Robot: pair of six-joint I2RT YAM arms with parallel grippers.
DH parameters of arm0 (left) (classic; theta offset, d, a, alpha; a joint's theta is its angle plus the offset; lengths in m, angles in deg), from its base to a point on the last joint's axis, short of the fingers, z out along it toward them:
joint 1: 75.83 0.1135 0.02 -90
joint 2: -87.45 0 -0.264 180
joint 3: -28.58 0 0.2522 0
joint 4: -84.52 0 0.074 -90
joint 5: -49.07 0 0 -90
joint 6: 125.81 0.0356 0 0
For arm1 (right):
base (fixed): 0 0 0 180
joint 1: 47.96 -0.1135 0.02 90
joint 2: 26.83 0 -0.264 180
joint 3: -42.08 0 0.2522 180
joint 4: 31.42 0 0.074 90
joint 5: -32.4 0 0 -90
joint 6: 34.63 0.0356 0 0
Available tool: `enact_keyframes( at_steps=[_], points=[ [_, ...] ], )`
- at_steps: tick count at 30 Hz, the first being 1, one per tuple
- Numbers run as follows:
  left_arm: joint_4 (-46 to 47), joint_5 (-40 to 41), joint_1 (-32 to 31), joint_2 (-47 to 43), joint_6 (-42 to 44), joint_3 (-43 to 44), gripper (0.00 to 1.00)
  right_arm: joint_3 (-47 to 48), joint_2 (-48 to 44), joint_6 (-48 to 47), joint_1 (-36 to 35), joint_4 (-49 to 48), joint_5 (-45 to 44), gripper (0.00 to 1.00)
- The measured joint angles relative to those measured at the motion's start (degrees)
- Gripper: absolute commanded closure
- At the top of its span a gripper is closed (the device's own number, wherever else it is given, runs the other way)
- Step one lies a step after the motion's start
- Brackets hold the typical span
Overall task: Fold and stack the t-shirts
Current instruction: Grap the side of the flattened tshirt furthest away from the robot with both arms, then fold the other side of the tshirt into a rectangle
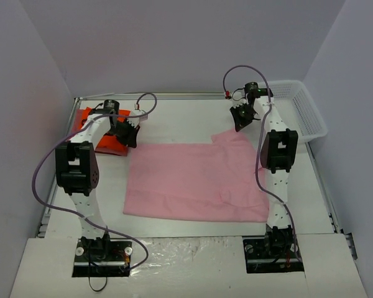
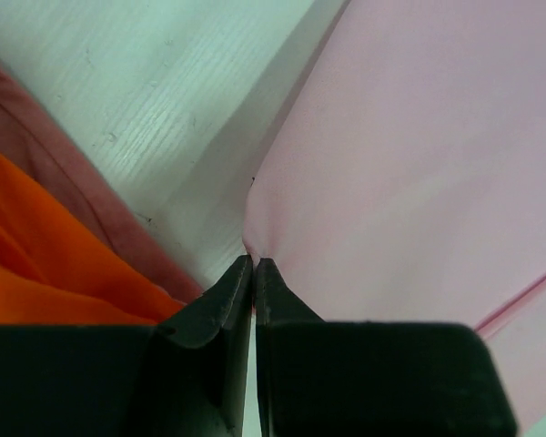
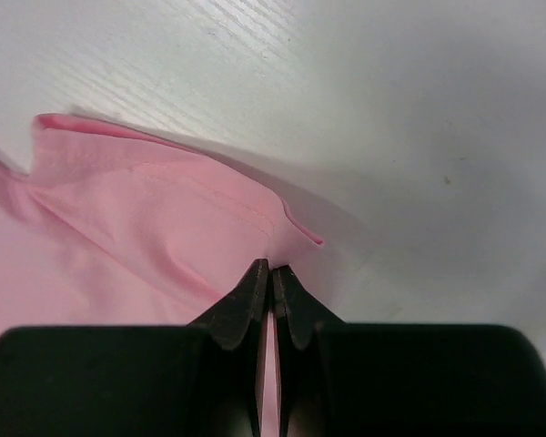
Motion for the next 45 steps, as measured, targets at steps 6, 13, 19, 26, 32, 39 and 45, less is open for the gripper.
enact_keyframes(
  at_steps=[6,13,19,26,32,39,45],
  points=[
    [-0.57,-0.07,-0.02,-4.00,-0.02,-0.17,0.98,-0.66,-5.53,0.02,0.07,-0.09,0.13,1.00],
    [-1.57,-0.17,-0.04,-7.87,0.17,-2.86,0.98,-7.26,-12.94,-0.42,0.26,-0.46,0.26,1.00],
    [-2.45,-0.90,0.02,-13.40,0.68,-7.69,0.98,-18.49,-20.96,-1.25,0.46,-0.94,0.85,1.00],
    [-2.23,-1.29,0.55,-21.38,1.92,-16.11,0.98,-30.80,-32.28,-2.38,1.09,-1.62,1.25,1.00],
    [-2.38,-1.46,0.74,-25.27,3.78,-21.31,0.98,-39.85,-41.07,-3.08,1.14,-2.23,1.22,1.00],
    [-1.40,-1.42,0.72,-30.36,5.03,-27.21,0.97,-47.78,-47.78,-3.89,1.14,-2.21,0.98,1.00],
    [-0.35,-1.42,0.72,-32.98,6.25,-29.46,0.94,-52.24,-50.51,-3.98,1.14,-2.25,0.66,1.00]
  ],
)
